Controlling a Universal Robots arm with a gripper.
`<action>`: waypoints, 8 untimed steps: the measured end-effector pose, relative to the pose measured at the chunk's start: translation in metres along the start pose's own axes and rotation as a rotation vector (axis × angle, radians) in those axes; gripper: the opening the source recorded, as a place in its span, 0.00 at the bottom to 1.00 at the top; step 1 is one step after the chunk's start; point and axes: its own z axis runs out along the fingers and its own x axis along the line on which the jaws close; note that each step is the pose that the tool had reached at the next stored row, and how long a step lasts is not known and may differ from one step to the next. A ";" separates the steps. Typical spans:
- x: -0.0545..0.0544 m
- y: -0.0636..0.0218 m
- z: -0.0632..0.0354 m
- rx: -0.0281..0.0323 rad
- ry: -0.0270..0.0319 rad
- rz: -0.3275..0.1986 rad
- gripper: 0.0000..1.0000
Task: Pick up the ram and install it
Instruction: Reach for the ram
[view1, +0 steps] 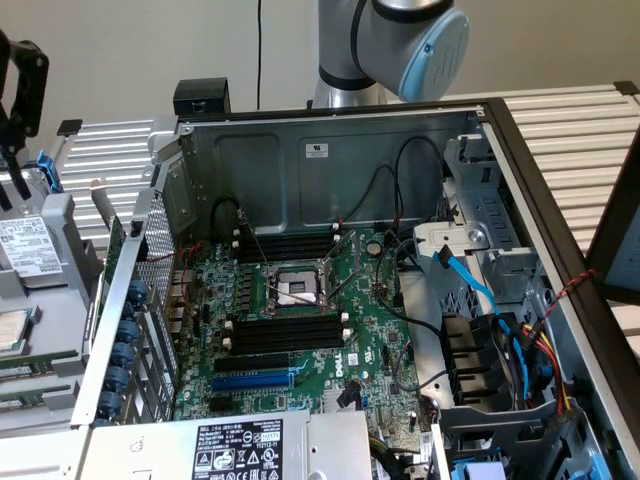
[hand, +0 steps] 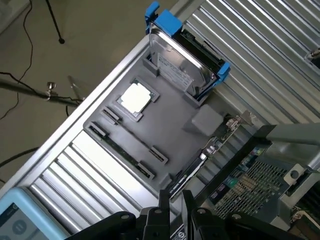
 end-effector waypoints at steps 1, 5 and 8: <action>0.000 0.0000 0.0000 -0.0003 0.0010 -0.018 0.25; 0.000 0.0000 0.0000 -0.0021 0.0058 -0.109 0.25; 0.000 0.0000 0.0001 -0.0035 0.0098 -0.182 0.25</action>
